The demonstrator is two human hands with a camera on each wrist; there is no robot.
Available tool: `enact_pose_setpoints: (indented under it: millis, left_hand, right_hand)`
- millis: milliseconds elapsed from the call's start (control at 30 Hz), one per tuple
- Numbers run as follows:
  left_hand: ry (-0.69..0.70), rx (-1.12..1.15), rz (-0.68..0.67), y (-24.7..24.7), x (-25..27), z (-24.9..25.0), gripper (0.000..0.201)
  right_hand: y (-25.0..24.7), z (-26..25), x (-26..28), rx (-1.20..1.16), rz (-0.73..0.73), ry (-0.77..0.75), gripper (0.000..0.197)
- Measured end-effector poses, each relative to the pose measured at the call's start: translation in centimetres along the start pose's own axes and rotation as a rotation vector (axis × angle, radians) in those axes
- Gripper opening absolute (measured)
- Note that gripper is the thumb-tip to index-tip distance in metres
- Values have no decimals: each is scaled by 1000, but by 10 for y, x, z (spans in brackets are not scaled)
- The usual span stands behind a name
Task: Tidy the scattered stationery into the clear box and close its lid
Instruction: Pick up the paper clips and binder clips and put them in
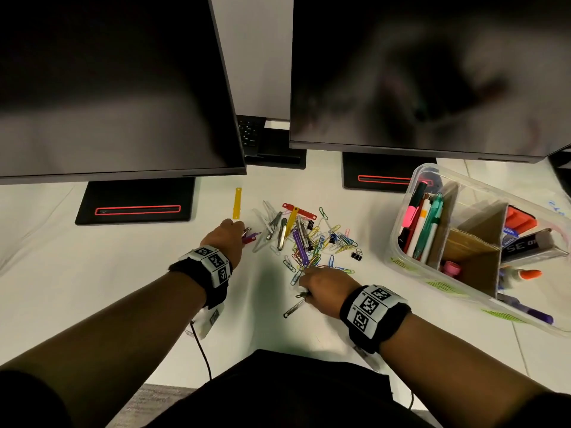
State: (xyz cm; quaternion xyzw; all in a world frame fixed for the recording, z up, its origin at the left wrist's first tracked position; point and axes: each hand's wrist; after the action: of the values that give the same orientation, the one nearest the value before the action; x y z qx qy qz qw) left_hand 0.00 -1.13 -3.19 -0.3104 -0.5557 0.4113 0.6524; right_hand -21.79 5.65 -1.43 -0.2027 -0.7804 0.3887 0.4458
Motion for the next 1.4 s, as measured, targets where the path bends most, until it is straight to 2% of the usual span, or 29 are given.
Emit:
enact_pose_setpoints:
  millis: [200, 367, 467, 633, 833, 900, 1033, 1100, 1200, 1300, 1400]
  left_hand:
    - [17, 38, 18, -1, -8, -3, 28]
    - [-115, 193, 135, -19, -24, 1, 33]
    - [-161, 199, 173, -27, -37, 4, 37]
    - [-205, 146, 119, -30, -53, 6, 41]
    - [-172, 76, 151, -20, -55, 9, 27]
    - [-176, 69, 152, -18, -51, 9, 26]
    - [-159, 62, 138, -17, -43, 9, 26]
    - [-132, 44, 125, -17, -39, 6, 25]
    - [-97, -12, 102, -18, -31, 4, 28]
    - [-73, -81, 92, -25, -22, 8, 27]
    - [-45, -122, 132, -40, -14, 21, 25]
  right_hand:
    - [7, 0, 6, -58, -8, 50, 25]
    - [1, -3, 15, -185, 83, 85, 21]
    - [-11, -3, 22, -253, 147, 127, 20]
    - [-40, -2, 36, -339, 270, 179, 18]
    - [-89, 11, 71, -464, 419, 245, 22]
    - [-106, 26, 87, -514, 503, 309, 21]
    - [-129, 73, 122, -449, 632, 589, 14]
    - [-135, 98, 135, -341, 608, 744, 12]
    - [-135, 129, 139, -182, 411, 924, 22]
    - [-131, 143, 129, -64, 236, 918, 31]
    - [-135, 146, 119, -23, 203, 902, 35]
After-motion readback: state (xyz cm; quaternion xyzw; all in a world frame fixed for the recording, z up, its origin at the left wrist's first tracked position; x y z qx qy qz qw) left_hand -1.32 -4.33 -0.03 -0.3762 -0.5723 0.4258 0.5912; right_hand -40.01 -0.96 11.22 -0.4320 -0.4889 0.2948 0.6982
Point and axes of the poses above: each hand's wrist, its own x-axis away from the middle knuckle, its own y-axis out of the palm, z = x × y, and after that the axes turned 1 degree about y, right-handed
